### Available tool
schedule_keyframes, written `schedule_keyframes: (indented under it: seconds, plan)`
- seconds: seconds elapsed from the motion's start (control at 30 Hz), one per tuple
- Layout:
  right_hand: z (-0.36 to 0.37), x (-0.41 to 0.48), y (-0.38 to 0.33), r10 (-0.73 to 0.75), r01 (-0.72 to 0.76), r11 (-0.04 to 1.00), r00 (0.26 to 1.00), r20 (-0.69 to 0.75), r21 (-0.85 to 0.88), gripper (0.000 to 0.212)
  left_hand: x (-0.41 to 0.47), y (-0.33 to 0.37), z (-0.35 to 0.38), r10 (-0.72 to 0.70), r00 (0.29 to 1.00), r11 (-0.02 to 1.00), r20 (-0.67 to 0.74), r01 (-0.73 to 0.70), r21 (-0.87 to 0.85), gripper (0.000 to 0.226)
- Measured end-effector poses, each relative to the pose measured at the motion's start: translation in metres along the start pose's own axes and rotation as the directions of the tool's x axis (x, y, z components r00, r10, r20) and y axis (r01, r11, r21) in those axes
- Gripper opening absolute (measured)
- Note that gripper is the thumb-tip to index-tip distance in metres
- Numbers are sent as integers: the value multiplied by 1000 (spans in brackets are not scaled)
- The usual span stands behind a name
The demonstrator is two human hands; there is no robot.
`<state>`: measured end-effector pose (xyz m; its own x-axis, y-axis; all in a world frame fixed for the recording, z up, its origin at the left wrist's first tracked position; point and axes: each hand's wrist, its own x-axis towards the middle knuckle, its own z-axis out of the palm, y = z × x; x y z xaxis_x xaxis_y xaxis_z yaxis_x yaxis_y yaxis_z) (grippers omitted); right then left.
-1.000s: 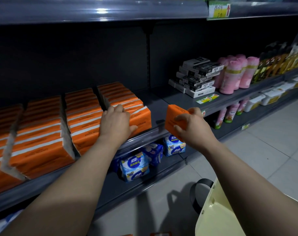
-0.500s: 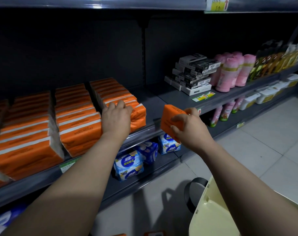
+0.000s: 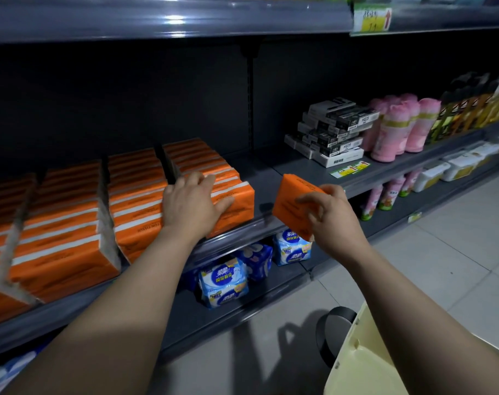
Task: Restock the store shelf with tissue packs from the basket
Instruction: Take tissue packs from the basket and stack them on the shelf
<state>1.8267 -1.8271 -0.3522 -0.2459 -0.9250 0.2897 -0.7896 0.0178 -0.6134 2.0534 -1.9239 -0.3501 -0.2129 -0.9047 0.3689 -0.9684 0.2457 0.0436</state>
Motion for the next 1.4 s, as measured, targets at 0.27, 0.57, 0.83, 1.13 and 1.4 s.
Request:
schedule_keyframes:
  seconds: [0.27,0.57,0.83,1.13,1.4]
  plan:
    - [-1,36,-7,12,-9,979,1000,-17,203,71,14,-1,-7,-38,997,997,70,43,-71,50]
    - [40,166,-8,54,-77,965,994,97,249,39,112,-7,4,-158,926,987,343,159,25,56]
    - [121,259,8,51,-55,998,978,202,17,59,150,-37,39,-172,872,985,459,159,66,72]
    - [154,309,4,-41,82,986,963,268,-144,70,152,-55,55,-107,914,993,391,114,6,77]
    - [159,314,9,-69,-39,911,967,246,410,76,149,-50,50,-101,925,991,366,125,-43,71]
